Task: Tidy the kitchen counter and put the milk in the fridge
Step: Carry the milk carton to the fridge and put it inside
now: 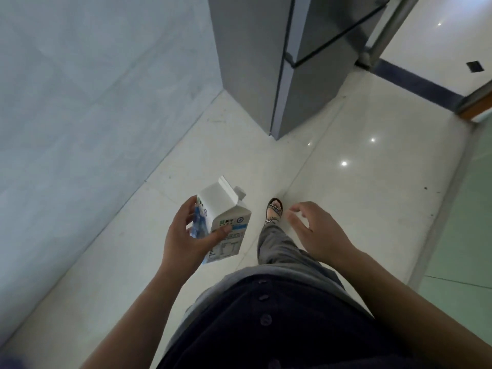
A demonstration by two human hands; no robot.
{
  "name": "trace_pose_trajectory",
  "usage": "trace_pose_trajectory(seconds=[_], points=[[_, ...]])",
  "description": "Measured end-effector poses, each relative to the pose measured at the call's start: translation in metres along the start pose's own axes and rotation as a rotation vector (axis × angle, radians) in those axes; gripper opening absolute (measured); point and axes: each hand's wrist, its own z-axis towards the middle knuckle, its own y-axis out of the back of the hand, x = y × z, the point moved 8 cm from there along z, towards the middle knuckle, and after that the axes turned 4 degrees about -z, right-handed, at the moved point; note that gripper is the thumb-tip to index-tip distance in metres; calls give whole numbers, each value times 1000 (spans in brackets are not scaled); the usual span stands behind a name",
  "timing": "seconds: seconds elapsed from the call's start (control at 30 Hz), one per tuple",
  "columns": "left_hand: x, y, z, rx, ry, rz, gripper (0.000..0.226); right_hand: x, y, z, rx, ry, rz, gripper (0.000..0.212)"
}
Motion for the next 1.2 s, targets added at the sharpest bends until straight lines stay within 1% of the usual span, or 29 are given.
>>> trace_pose_trajectory(seconds=[0.17,0.27,0.37,0.43,0.57,0.63,0.73,0.9,1.07,1.2], points=[[-67,-32,130,22,-49,42,61,22,88,127,-62,46,-29,43],[-121,-40,207,2,-87,40,56,42,156,200,-181,92,-20,43],[-168,-37,275,-52,-113,6,61,59,215,262,-292,102,5,42],[-201,-34,317,-67,-167,-1,61,73,254,298,-396,101,45,43],[-269,-38,398,-6,-306,-18,59,98,312,359,-593,102,75,50],[-298,-41,438,33,-353,-45,64,109,336,376,-738,83,103,51],[-342,-47,491,139,-433,-81,66,120,365,387,-967,15,190,48],[-392,-62,550,360,-568,-77,62,139,401,403,-1236,-77,263,57],[-420,-71,580,505,-676,-84,67,152,422,407,-1426,-194,330,59],[-432,-77,597,567,-749,-77,81,163,431,406,-1498,-179,391,60]])
